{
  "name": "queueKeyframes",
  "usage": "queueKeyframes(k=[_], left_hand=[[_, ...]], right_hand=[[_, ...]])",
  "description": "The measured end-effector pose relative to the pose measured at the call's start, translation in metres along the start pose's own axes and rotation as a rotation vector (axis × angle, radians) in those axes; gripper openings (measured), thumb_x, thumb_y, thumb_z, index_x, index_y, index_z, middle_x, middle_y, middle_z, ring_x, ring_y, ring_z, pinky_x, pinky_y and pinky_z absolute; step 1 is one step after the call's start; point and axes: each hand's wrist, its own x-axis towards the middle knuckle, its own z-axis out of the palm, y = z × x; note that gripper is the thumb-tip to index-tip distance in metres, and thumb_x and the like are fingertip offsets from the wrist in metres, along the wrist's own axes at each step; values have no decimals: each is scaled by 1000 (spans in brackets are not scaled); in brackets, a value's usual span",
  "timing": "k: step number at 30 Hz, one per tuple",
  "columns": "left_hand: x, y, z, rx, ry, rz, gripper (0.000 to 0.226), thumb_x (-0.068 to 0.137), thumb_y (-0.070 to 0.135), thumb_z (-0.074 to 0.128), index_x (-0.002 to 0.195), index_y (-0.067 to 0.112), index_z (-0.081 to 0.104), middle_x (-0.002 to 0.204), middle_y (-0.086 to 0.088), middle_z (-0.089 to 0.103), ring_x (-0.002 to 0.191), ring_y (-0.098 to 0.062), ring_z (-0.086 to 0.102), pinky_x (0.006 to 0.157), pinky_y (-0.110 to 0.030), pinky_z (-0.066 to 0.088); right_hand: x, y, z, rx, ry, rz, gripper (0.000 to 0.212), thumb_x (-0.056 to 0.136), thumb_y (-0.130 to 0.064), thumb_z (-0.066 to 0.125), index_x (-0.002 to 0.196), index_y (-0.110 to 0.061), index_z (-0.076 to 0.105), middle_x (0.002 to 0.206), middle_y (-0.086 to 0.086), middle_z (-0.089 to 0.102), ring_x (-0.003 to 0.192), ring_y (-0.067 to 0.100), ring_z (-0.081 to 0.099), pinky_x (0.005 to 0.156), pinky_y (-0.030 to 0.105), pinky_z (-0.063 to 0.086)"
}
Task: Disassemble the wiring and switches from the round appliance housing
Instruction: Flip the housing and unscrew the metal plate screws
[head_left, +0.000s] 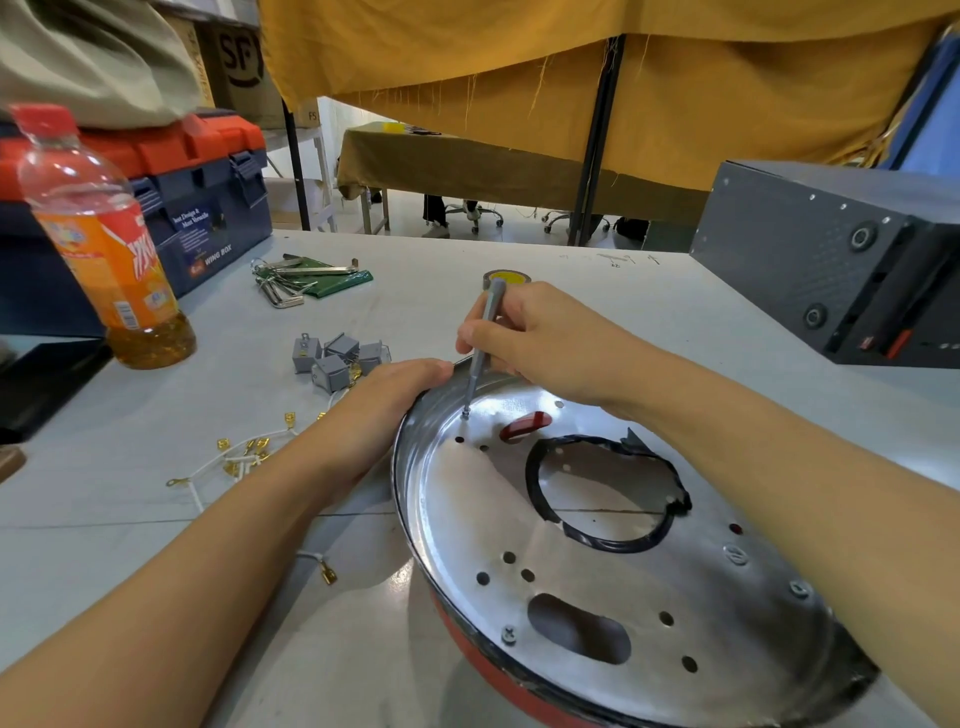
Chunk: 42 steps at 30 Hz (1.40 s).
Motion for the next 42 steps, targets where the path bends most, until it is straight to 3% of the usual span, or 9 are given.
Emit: queueKeyframes(k=[4, 6, 10, 14, 21, 26, 30, 32, 42], left_hand=[[0, 0, 1, -18, 6, -10, 32, 94, 27, 45, 80, 6, 65, 74, -6, 63, 65, -14, 56, 69, -34, 43], [0, 0, 1, -33, 7, -15, 30, 93, 26, 45, 79, 13, 67, 73, -2, 66, 64, -11, 59, 67, -31, 45], [0, -1, 1, -31, 13, -13, 31, 94, 25, 45, 86, 3, 66, 78, -6, 67, 68, -13, 60, 71, -34, 45], [0, 0, 1, -13, 7, 9, 31, 95, 25, 44, 86, 10, 70, 81, -2, 71, 70, -11, 62, 75, -34, 47], [0, 0, 0, 17, 11, 6, 35, 95, 26, 44, 95, -5, 59, 80, -8, 62, 69, -14, 55, 72, -33, 43], [0, 0, 0, 18, 15, -10, 35, 95, 25, 44, 97, -5, 59, 80, -7, 62, 70, -14, 54, 71, -32, 43], [-1, 1, 1, 5, 15, -3, 30, 95, 25, 44, 87, 5, 65, 76, -4, 65, 67, -11, 56, 73, -34, 44], [0, 0, 0, -8, 3, 0, 31, 95, 25, 44, 90, 4, 67, 87, -11, 70, 73, -15, 60, 78, -38, 46], [1, 0, 1, -7, 3, -9, 29, 94, 25, 45, 87, 4, 63, 71, -1, 60, 62, -11, 53, 66, -29, 43]], right_hand=[[-2, -1, 3, 8, 0, -16, 16, 97, -14, 48, 84, -11, 58, 56, -5, 49, 42, -3, 47, 47, 10, 38], [-3, -1, 3, -16, -5, -11, 20, 95, -13, 48, 80, -10, 59, 54, -3, 49, 42, -1, 45, 49, 14, 41], [-1, 2, 1, 59, 3, 17, 29, 95, -16, 49, 70, -15, 63, 49, -6, 51, 43, -1, 46, 47, 10, 40], [-1, 4, 3, 57, 21, 3, 35, 99, -29, 48, 71, -16, 64, 41, -14, 52, 43, -2, 48, 48, 7, 40], [1, 2, 1, -21, 25, 17, 25, 99, -24, 48, 82, -8, 58, 49, -4, 47, 35, 1, 39, 40, 10, 33], [0, 4, 1, -8, 8, 10, 26, 97, -16, 49, 88, 6, 60, 59, 7, 49, 45, 5, 42, 45, 11, 37], [-2, 4, 1, 38, 11, -22, 24, 97, -21, 52, 78, -10, 63, 54, -2, 54, 47, 3, 47, 48, 11, 39], [-2, 3, 2, 42, 19, -37, 31, 98, -29, 49, 73, -16, 62, 48, -10, 53, 45, 0, 48, 48, 10, 39], [-1, 2, 3, -12, -17, 22, 29, 100, -20, 41, 77, -13, 58, 45, -3, 51, 38, 4, 41, 42, 13, 37]])
